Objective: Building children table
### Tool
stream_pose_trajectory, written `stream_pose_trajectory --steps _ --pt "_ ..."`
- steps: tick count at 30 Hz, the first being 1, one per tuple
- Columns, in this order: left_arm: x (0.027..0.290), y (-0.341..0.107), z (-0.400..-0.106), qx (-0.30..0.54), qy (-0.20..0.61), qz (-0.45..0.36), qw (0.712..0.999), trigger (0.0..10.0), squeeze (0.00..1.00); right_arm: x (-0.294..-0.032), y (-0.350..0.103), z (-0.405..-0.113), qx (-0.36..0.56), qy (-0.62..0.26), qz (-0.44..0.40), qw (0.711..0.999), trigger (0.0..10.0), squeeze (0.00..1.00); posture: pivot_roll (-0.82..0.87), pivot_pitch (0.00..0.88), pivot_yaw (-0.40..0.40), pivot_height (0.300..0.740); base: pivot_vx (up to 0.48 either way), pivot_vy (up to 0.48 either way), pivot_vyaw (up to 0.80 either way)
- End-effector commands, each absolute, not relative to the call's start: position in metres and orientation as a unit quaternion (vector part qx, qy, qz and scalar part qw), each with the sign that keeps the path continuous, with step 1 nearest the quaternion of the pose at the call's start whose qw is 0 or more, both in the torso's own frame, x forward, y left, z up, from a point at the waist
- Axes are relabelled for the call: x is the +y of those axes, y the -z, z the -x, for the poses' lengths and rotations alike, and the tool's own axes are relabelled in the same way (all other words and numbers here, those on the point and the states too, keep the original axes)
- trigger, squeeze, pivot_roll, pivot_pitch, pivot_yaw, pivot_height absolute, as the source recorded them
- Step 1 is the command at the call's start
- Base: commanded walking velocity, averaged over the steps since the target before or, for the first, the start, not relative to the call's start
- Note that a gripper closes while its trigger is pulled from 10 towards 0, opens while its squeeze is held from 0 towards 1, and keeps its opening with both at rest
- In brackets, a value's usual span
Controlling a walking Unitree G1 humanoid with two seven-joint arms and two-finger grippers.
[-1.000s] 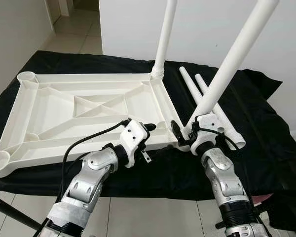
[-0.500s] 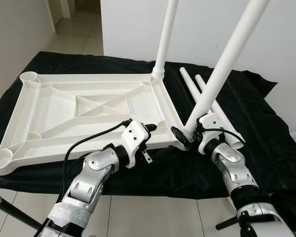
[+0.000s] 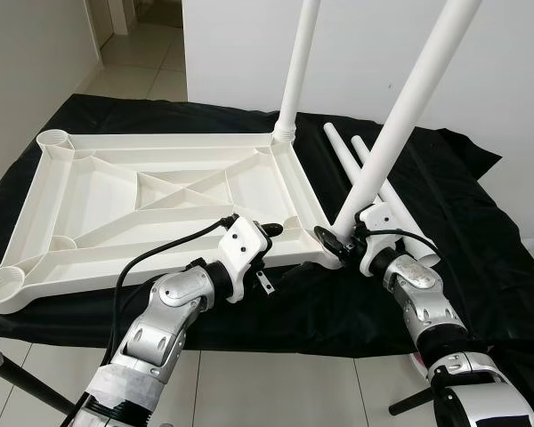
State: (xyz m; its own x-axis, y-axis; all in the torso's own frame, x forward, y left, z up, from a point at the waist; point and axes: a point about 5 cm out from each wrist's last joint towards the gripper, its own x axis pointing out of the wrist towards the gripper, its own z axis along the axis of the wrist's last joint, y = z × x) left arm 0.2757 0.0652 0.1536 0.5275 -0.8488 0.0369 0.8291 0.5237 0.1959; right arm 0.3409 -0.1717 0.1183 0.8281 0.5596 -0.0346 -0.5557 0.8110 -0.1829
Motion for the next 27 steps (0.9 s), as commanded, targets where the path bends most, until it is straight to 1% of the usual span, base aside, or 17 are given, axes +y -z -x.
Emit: stream_pose_trajectory --steps 1,4,6,8,11,15,18,20,21,22,23,25,27 --pt "0.063 -0.153 -0.276 -0.066 0.474 -0.074 0.875 10.0 0.00 -0.170 -0.112 -0.339 0.003 -0.304 0.092 0.948 10.0 0.00 0.06 0.000 -0.087 0.740 0.000 0.000 0.00" --pt "0.063 -0.154 -0.276 -0.066 0.474 -0.074 0.875 10.0 0.00 -0.167 -0.109 -0.338 0.002 -0.283 0.081 0.956 10.0 0.00 0.06 0.001 -0.095 0.740 0.000 0.000 0.00" --pt "0.063 -0.154 -0.276 -0.066 0.474 -0.074 0.875 10.0 0.00 -0.167 -0.109 -0.338 0.002 -0.283 0.081 0.956 10.0 0.00 0.06 0.001 -0.095 0.740 0.000 0.000 0.00" --pt "0.062 -0.154 -0.276 -0.066 0.473 -0.072 0.875 10.0 0.00 -0.162 -0.108 -0.336 0.003 -0.242 0.071 0.968 10.0 0.00 0.05 0.005 -0.097 0.740 0.000 0.000 0.00" --pt "0.062 -0.153 -0.276 -0.066 0.473 -0.072 0.875 10.0 0.00 -0.158 -0.108 -0.334 -0.001 -0.221 0.067 0.973 10.0 0.00 0.05 0.007 -0.097 0.740 0.000 0.000 0.00" --pt "0.060 -0.152 -0.276 -0.066 0.475 -0.069 0.875 10.0 0.00 -0.148 -0.100 -0.325 0.016 -0.117 0.031 0.993 10.0 0.00 0.04 0.006 -0.096 0.740 0.000 0.000 0.00" --pt "0.059 -0.152 -0.276 -0.066 0.475 -0.069 0.875 10.0 0.00 -0.146 -0.098 -0.323 0.019 -0.102 0.024 0.994 10.0 0.00 0.04 0.005 -0.093 0.740 0.000 0.000 0.00" --pt "0.059 -0.152 -0.276 -0.066 0.477 -0.069 0.874 10.0 0.00 -0.141 -0.098 -0.319 0.024 -0.062 0.010 0.998 10.0 0.00 0.03 0.004 -0.094 0.740 0.000 0.000 0.00" --pt "0.059 -0.152 -0.276 -0.066 0.477 -0.069 0.874 10.0 0.00 -0.141 -0.098 -0.319 0.024 -0.062 0.010 0.998 10.0 0.00 0.03 0.004 -0.094 0.740 0.000 0.000 0.00" --pt "0.059 -0.152 -0.276 -0.067 0.478 -0.069 0.873 10.0 0.00 -0.138 -0.099 -0.318 0.027 -0.030 0.005 0.999 10.0 0.00 0.03 0.004 -0.093 0.740 0.000 0.000 0.00" --pt "0.059 -0.152 -0.276 -0.067 0.478 -0.069 0.873 10.0 0.00 -0.138 -0.099 -0.318 0.027 -0.030 0.005 0.999 10.0 0.00 0.03 0.004 -0.093 0.740 0.000 0.000 0.00" --pt "0.058 -0.153 -0.277 -0.067 0.480 -0.070 0.872 10.0 0.00 -0.128 -0.104 -0.312 0.026 0.007 -0.009 1.000 10.0 0.00 0.03 0.002 -0.095 0.740 0.000 0.000 0.00" --pt "0.058 -0.153 -0.277 -0.068 0.480 -0.070 0.872 10.0 0.00 -0.121 -0.107 -0.309 0.026 0.004 -0.015 1.000 10.0 0.00 0.03 0.001 -0.093 0.740 0.000 0.000 0.00"
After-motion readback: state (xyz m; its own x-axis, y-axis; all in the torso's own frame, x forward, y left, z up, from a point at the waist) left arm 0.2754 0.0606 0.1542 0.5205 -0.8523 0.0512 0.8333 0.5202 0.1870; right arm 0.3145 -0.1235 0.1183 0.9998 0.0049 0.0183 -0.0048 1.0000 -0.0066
